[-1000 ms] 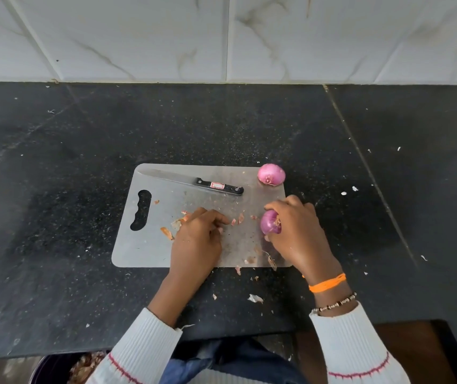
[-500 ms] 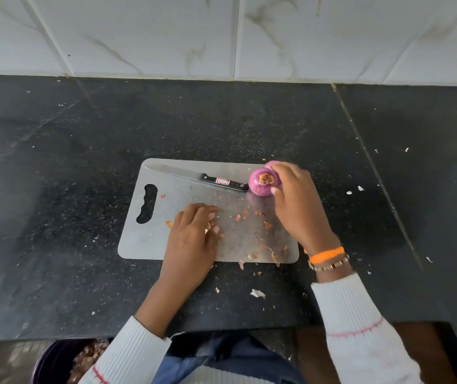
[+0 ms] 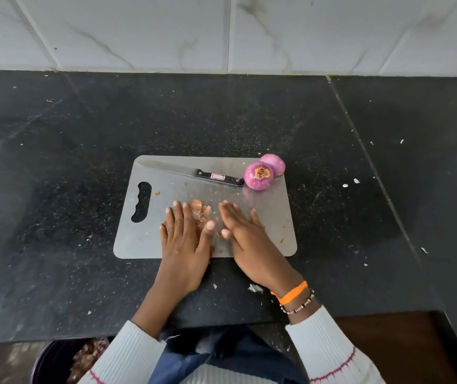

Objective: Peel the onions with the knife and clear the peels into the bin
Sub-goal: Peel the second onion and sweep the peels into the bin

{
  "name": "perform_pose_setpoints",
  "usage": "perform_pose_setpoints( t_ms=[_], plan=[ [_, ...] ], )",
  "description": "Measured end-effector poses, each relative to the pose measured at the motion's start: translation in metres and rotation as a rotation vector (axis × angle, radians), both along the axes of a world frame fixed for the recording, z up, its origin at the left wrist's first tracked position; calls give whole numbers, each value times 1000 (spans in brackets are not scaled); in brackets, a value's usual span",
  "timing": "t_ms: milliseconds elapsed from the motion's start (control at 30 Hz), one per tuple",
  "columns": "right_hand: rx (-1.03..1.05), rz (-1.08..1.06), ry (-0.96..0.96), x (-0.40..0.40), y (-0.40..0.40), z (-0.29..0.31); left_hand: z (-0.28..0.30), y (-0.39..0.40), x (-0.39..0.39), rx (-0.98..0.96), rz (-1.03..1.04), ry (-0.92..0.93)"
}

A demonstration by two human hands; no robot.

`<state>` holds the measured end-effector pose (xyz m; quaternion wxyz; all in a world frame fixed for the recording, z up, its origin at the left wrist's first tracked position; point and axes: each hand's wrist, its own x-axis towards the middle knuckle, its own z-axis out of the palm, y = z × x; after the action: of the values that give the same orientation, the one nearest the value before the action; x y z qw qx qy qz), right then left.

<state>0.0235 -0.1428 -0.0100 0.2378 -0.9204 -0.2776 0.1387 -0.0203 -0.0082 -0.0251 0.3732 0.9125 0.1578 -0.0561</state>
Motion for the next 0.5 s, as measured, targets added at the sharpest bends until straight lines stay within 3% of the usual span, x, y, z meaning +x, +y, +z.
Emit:
perform_pose_setpoints(
  t_ms=[100,233,367,500],
  plan=[
    [-15,-182,-149,-11,-18,7,4,-6,-1,-26,15,25],
    [-380,-478,-188,-33,-49,1,5,-9,-4,-34,15,47],
    [-444,-400,-139,-43,-40,-13,6,-11,-4,-66,11,47],
    [-298,-136,-117,-37,-7,-12,12,-8,-4,-155,40,14]
  ],
)
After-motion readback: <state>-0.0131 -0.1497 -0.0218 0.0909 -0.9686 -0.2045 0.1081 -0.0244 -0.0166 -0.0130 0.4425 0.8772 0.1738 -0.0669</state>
